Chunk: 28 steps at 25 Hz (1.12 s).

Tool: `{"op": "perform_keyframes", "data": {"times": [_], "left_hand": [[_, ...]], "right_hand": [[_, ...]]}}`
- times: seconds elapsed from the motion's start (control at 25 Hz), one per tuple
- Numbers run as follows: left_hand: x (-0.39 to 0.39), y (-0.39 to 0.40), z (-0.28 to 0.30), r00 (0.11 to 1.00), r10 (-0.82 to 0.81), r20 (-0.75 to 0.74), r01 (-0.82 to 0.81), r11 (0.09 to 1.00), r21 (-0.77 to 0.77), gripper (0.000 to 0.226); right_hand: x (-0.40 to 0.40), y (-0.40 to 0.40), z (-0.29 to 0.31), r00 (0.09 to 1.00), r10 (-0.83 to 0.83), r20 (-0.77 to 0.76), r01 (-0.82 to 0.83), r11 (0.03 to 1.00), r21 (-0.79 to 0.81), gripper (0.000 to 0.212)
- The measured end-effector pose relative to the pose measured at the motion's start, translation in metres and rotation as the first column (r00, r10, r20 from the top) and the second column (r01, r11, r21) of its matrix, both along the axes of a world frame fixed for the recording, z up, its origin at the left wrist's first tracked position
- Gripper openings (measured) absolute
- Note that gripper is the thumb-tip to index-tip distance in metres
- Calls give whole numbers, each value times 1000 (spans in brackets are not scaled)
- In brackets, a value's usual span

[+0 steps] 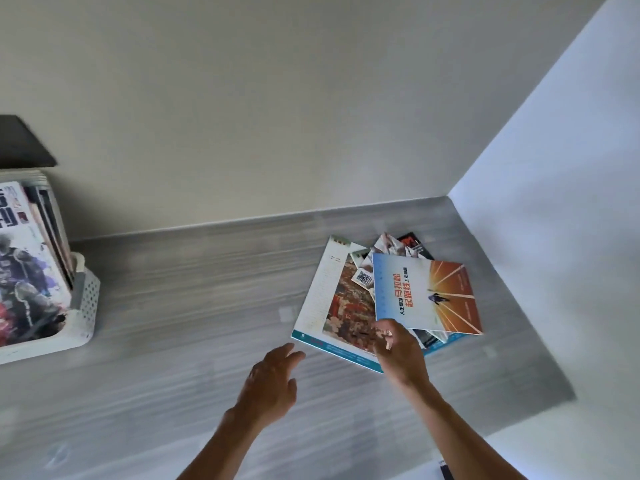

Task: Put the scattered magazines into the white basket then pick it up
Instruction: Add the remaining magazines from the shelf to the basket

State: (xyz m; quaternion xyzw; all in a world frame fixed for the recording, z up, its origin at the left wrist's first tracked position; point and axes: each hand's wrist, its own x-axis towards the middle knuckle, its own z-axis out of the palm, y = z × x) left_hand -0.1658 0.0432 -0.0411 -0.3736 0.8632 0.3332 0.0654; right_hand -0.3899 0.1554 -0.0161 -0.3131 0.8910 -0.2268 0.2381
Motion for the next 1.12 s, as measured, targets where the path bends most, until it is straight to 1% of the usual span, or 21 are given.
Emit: {"op": "perform_keyframes", "data": {"times": [0.12,0.2,0.28,0.32,0.36,0.4,0.44,0.52,0.6,0.64,0.72,0.76,0.8,0.84,0.88,0.92,0.96,1.0,1.04,1.08,1.12], "left_hand": [[-36,5,-7,992,-79,103,87,993,-78,67],[-49,6,-14,974,-111,200,130,988,-87,73],[-53,8,-24,948,-141,287,168,983,-73,77],[-52,8,-27,938,-152,313,181,981,-66,80],[-52,8,-29,932,-161,325,192,979,-67,81],[-51,6,-30,927,-170,335,203,977,-69,81],[-52,4,-29,923,-179,340,215,974,-71,80],[-52,2,-26,921,-184,344,219,973,-68,79],[-53,2,-24,926,-171,338,204,977,-64,78],[-54,2,-23,923,-169,344,200,978,-54,79],[-54,0,-23,919,-171,355,195,980,-33,80],[-53,-1,-23,914,-185,360,206,978,-21,80],[-53,-2,-22,912,-198,360,211,977,3,80],[-53,-4,-21,927,-186,326,185,982,36,77],[-52,-6,-17,958,-129,256,109,990,90,71],[-51,-9,-10,992,27,123,-49,983,178,59],[-49,-12,0,958,286,-34,-263,917,300,43],[-43,-16,10,817,554,-161,-447,784,430,27],[-32,-23,20,630,744,-223,-564,635,527,17],[-17,-32,27,504,833,-227,-584,523,622,23],[-1,-38,33,481,851,-210,-506,465,726,39]], "right_hand": [[-34,0,-10,994,63,-89,-51,990,134,51],[-57,-4,-18,987,110,-121,-77,965,252,75],[-76,-8,-29,978,162,-133,-99,917,386,100],[-82,-8,-34,974,188,-126,-118,899,423,107],[-86,-7,-39,970,206,-128,-133,894,429,107],[-87,-4,-42,962,223,-158,-141,900,413,103],[-86,0,-44,941,256,-221,-156,908,390,96],[-76,11,-52,875,342,-342,-205,903,378,78],[-63,16,-55,804,428,-413,-256,876,409,62],[-56,16,-54,778,449,-439,-277,873,401,51],[-47,8,-42,785,411,-464,-282,903,323,24],[-45,4,-35,809,362,-463,-266,928,261,15],[-43,0,-29,860,311,-405,-252,948,194,12],[-38,-5,-22,926,270,-264,-245,962,122,13],[-28,-10,-16,970,240,-45,-240,971,14,17],[-17,-14,-8,951,226,208,-210,973,-99,19],[-4,-19,2,882,221,417,-145,968,-205,20],[7,-24,15,795,222,564,-70,958,-278,24],[17,-30,26,707,228,669,5,945,-328,25],[25,-39,34,636,228,737,79,931,-356,24],[31,-48,40,576,215,789,164,915,-369,25]]}}
